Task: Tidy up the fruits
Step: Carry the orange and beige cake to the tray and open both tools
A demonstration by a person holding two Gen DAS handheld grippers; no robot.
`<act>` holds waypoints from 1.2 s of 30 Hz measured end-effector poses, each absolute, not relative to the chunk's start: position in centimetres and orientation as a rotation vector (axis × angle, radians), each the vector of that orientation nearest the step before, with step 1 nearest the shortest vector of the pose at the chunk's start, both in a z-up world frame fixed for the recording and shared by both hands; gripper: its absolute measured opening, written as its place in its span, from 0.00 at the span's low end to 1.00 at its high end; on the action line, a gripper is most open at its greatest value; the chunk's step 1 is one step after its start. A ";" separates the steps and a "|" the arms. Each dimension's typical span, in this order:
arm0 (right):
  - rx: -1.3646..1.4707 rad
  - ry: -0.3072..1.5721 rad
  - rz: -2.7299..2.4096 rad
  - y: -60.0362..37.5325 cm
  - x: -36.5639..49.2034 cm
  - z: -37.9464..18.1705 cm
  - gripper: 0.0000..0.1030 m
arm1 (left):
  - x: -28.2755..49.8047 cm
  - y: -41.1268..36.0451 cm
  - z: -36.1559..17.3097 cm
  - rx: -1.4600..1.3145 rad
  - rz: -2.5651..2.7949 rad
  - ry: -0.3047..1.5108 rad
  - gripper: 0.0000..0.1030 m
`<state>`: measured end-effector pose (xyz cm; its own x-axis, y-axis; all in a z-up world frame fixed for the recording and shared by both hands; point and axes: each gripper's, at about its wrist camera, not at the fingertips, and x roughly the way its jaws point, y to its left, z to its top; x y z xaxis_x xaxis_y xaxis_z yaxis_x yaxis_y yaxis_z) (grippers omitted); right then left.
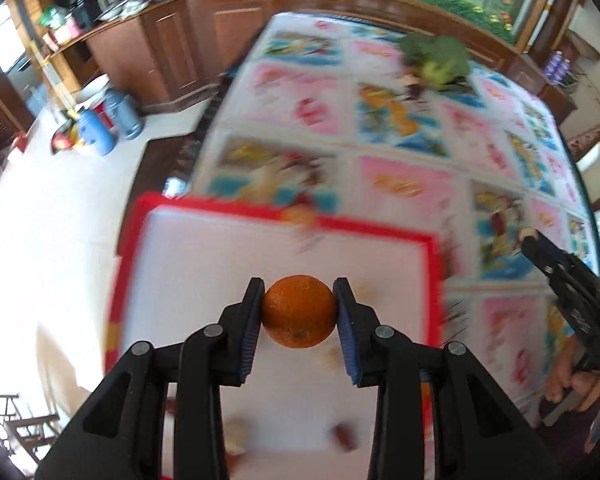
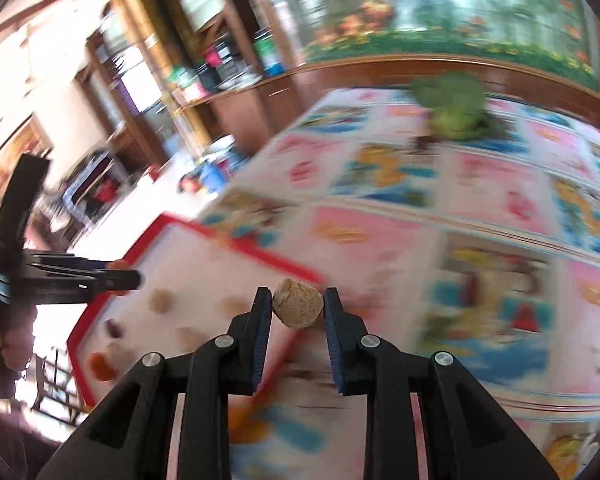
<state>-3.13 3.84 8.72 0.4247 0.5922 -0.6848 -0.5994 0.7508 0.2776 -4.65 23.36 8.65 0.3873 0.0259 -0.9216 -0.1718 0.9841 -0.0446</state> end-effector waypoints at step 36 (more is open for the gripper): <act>-0.413 1.092 0.738 18.9 -5.8 5.3 0.25 | -10.1 32.0 3.2 -0.265 0.172 1.371 0.57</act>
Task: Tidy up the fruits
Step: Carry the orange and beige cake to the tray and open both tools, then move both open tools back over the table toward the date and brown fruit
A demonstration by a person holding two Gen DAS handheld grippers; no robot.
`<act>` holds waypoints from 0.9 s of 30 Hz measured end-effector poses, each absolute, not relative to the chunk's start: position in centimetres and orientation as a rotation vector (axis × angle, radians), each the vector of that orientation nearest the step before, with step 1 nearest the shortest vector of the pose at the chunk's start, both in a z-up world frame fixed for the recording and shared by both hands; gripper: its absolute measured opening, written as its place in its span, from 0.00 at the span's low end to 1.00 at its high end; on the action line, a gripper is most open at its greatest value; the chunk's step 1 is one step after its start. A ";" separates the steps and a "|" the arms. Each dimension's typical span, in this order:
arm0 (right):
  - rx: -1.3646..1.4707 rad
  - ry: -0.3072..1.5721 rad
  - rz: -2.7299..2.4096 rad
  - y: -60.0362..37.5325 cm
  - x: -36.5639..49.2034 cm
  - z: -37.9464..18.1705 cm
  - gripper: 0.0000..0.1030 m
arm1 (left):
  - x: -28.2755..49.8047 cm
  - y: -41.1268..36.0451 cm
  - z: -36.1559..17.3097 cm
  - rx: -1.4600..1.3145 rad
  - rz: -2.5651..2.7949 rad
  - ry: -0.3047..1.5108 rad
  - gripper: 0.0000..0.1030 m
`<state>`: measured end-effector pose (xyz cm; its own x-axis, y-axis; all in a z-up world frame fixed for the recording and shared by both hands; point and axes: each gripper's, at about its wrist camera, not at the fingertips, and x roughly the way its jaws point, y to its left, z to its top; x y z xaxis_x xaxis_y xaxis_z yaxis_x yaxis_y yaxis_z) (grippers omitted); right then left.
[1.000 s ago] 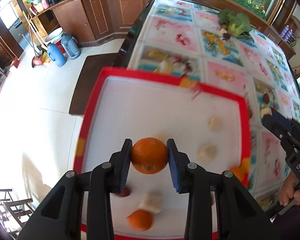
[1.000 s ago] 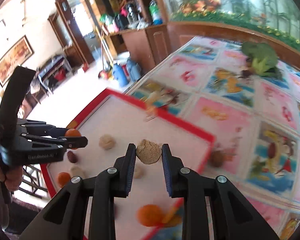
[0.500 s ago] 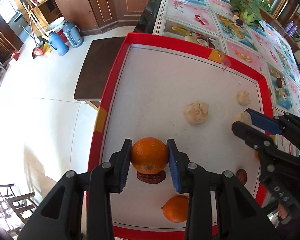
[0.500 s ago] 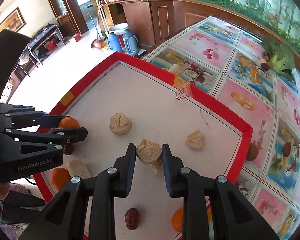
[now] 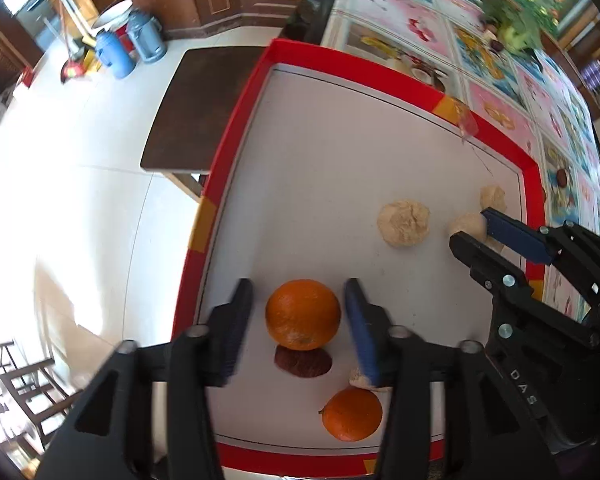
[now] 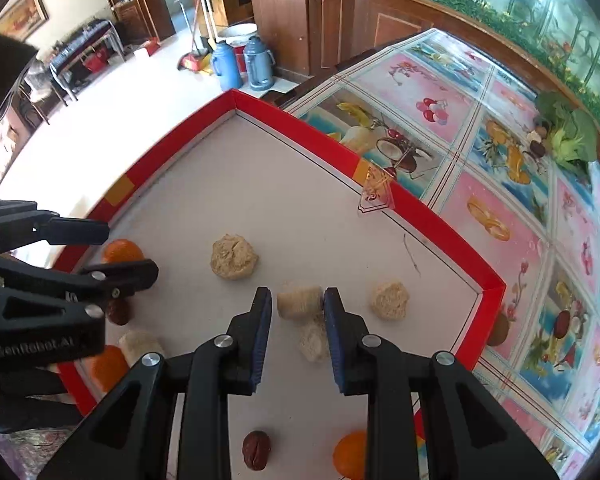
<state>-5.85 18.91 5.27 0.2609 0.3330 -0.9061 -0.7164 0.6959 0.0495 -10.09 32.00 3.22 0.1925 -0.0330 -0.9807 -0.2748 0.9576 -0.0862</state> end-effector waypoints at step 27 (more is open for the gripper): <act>0.141 1.060 0.532 -6.8 3.2 7.0 0.26 | -10.1 23.3 9.2 -0.228 0.032 1.222 0.72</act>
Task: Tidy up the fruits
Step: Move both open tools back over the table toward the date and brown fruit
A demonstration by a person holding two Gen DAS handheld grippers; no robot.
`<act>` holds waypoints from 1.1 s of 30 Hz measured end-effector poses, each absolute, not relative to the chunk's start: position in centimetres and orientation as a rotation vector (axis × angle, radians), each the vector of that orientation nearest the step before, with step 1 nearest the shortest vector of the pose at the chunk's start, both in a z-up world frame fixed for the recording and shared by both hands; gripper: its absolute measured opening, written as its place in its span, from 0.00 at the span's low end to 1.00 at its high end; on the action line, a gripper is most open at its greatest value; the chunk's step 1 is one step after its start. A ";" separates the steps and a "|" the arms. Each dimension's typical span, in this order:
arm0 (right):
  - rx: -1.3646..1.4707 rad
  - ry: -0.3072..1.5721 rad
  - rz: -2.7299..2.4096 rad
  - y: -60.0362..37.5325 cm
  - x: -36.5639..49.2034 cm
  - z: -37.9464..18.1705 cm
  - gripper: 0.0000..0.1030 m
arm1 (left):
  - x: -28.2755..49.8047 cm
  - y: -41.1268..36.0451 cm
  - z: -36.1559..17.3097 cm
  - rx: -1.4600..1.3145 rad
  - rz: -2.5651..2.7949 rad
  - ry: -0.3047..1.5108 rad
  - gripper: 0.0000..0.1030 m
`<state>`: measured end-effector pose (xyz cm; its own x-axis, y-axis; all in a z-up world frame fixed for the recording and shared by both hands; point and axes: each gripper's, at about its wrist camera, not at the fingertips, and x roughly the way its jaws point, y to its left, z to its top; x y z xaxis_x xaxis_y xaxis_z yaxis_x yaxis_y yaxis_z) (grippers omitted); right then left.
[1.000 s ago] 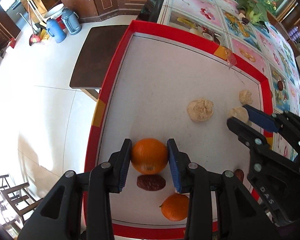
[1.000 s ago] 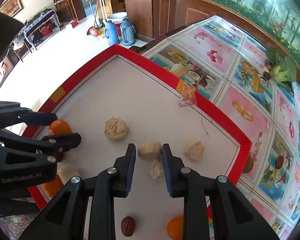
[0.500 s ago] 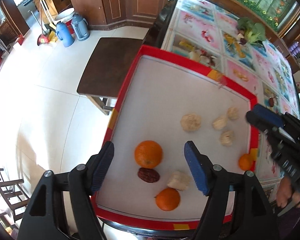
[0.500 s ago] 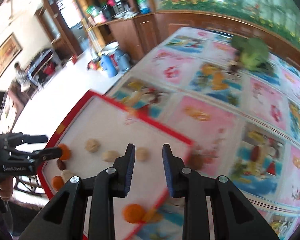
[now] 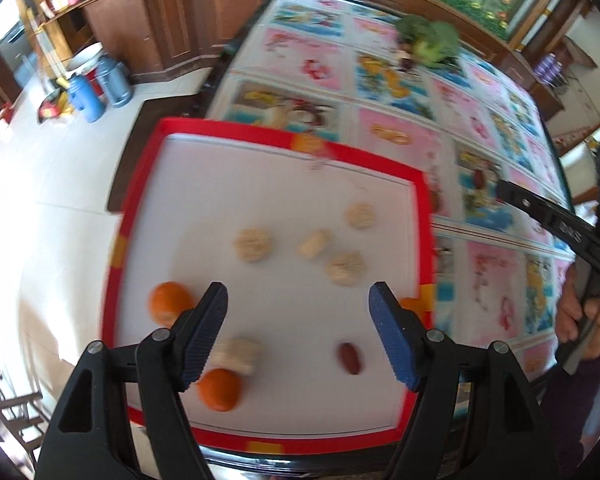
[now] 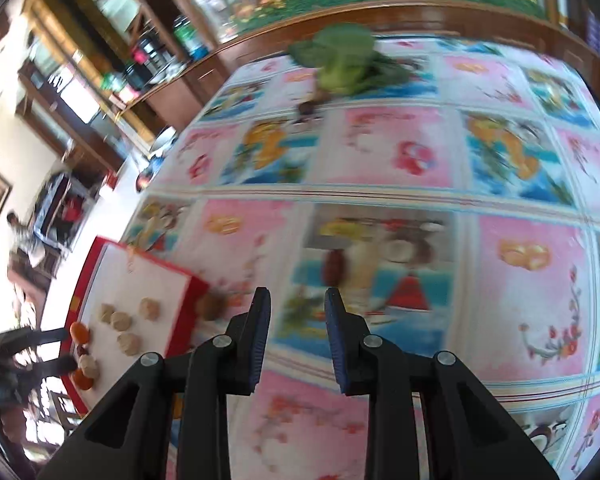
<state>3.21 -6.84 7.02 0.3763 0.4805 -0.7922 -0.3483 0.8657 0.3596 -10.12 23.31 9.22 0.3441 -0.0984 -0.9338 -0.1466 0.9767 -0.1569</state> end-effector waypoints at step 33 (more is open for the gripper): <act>0.063 1.048 0.515 -5.1 7.0 3.3 0.25 | -2.2 9.2 3.1 -0.303 -0.273 1.371 0.75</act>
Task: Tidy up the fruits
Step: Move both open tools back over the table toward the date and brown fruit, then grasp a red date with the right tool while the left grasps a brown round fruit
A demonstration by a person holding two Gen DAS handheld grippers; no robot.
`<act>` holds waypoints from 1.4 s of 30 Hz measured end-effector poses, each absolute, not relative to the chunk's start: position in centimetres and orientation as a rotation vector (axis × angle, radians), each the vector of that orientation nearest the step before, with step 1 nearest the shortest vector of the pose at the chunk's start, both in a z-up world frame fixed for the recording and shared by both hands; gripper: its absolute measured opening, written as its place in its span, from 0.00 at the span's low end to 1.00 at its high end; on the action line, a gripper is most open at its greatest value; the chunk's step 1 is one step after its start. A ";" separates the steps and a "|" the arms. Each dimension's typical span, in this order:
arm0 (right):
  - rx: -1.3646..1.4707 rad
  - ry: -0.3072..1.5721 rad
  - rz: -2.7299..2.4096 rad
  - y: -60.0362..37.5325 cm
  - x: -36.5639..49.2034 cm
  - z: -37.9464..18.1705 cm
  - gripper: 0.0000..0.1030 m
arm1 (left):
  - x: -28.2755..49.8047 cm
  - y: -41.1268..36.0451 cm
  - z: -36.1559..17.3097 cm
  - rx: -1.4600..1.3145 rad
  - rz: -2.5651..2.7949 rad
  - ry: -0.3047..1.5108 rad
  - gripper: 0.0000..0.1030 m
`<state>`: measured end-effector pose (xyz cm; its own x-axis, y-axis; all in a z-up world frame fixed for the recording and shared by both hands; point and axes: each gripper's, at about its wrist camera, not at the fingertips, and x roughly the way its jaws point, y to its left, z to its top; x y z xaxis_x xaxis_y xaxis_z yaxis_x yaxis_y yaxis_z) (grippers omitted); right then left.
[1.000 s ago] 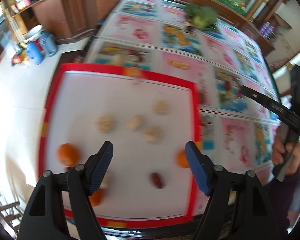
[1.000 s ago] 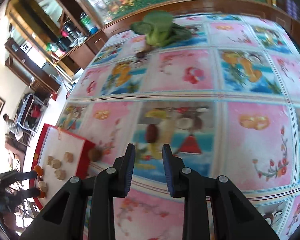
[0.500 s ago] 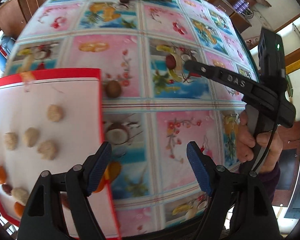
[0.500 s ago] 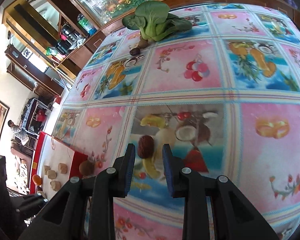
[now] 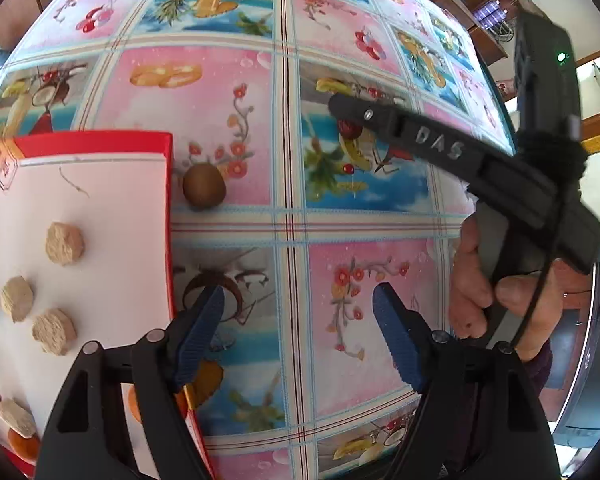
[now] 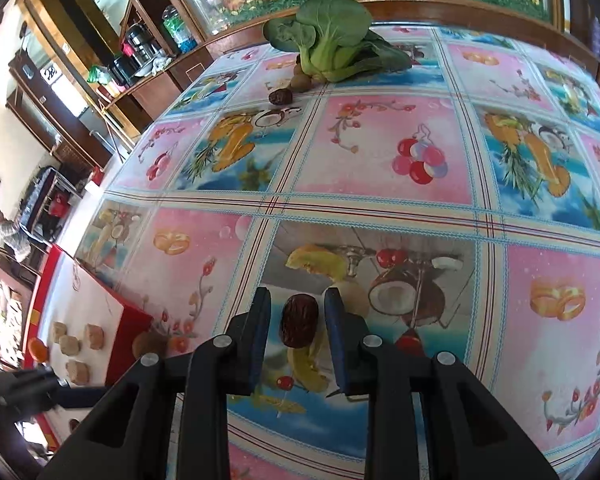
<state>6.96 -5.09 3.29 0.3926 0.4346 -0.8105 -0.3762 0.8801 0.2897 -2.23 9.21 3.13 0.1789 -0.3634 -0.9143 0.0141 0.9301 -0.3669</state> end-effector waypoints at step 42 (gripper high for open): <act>0.106 1.093 0.514 -6.9 6.6 3.4 0.17 | 3.8 7.7 1.7 -0.170 -0.035 1.338 0.59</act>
<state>6.57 -6.95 3.37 0.3555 0.4480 -0.8203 -0.3458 0.8784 0.3299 3.76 7.74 1.72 0.2325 -0.1230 -0.9648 -0.0718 0.9871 -0.1431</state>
